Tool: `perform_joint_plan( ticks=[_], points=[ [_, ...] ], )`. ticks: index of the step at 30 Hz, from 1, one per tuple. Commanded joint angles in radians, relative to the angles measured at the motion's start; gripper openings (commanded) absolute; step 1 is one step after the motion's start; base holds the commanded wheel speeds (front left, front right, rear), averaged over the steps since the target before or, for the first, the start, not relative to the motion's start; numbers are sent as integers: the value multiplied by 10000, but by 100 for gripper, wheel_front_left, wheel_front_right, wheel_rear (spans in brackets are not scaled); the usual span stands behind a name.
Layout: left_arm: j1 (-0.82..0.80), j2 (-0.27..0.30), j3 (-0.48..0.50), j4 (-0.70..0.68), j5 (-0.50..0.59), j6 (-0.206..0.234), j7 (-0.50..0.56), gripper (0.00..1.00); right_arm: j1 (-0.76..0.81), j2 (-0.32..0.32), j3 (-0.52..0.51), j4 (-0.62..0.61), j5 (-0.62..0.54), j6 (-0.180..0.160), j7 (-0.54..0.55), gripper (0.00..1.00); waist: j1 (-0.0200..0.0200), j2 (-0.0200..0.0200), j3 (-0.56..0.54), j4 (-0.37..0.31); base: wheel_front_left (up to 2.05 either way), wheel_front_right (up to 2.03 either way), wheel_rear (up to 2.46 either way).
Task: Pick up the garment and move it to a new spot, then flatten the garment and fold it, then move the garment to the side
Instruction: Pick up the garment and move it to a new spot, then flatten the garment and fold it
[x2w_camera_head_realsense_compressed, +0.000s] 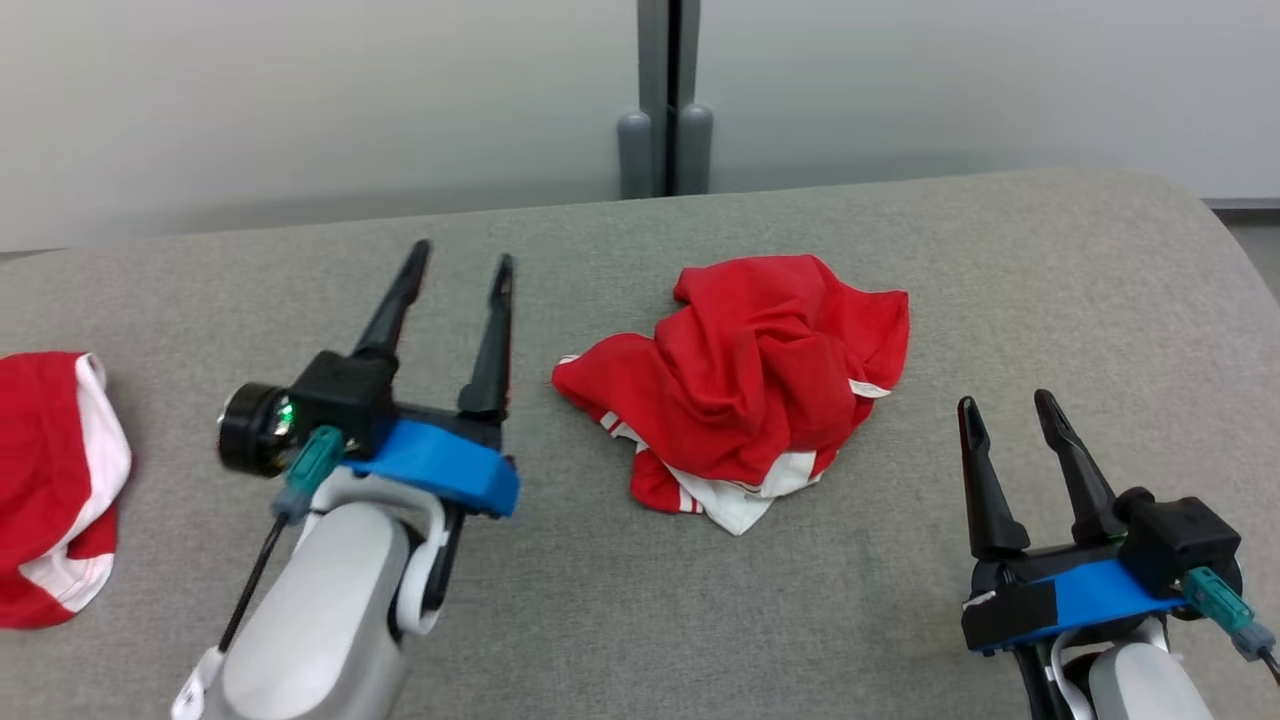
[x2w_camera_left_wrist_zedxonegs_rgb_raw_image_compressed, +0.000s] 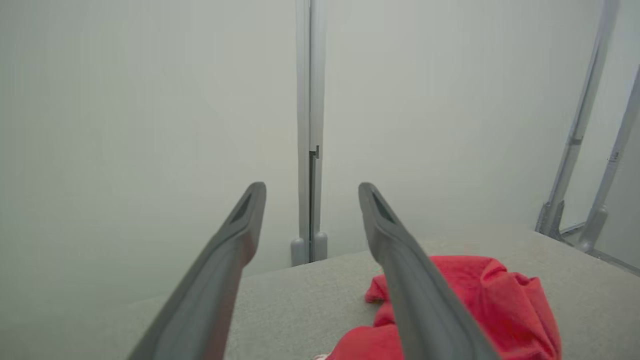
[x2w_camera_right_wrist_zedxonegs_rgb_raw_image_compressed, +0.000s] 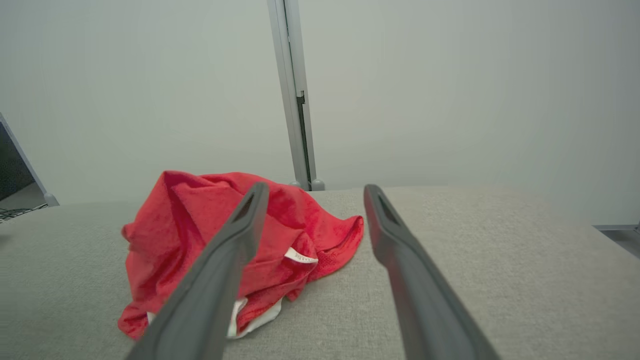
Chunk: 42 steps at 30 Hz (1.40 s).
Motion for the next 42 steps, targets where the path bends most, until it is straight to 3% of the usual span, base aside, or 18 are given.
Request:
perform_joint_plan(
  ticks=[1, 7, 14, 26, 42],
  points=[
    [276, 91, 206, -188, 134, 100, -42, 100, 156, -33, 15, 29, -11, 5, -37, 100, 1, 0, -9, 125, 0, 0, 0],
    [1818, 608, 1461, -1201, 849, 413, -44, 100, 379, -32, -39, 184, -98, 5, -36, 100, 1, 0, -251, 774, 0, 0, 0],
    [3420, 537, 2489, -1814, 1493, 234, -36, 100, 633, -35, -61, 400, -218, 5, -38, 100, 1, 0, -509, 1296, 0, 0, 0],
    [4951, -166, 4005, -1911, 1963, -173, -37, 100, 962, -33, -122, 737, -339, 5, -38, 100, 1, 0, -871, 1458, 0, 0, 0],
    [5001, -773, 4746, -1583, 2656, -811, -38, 100, 1040, -33, -77, 1438, -451, 5, -36, 100, 1, 0, -960, 1369, 0, 0, 0]
  ],
)
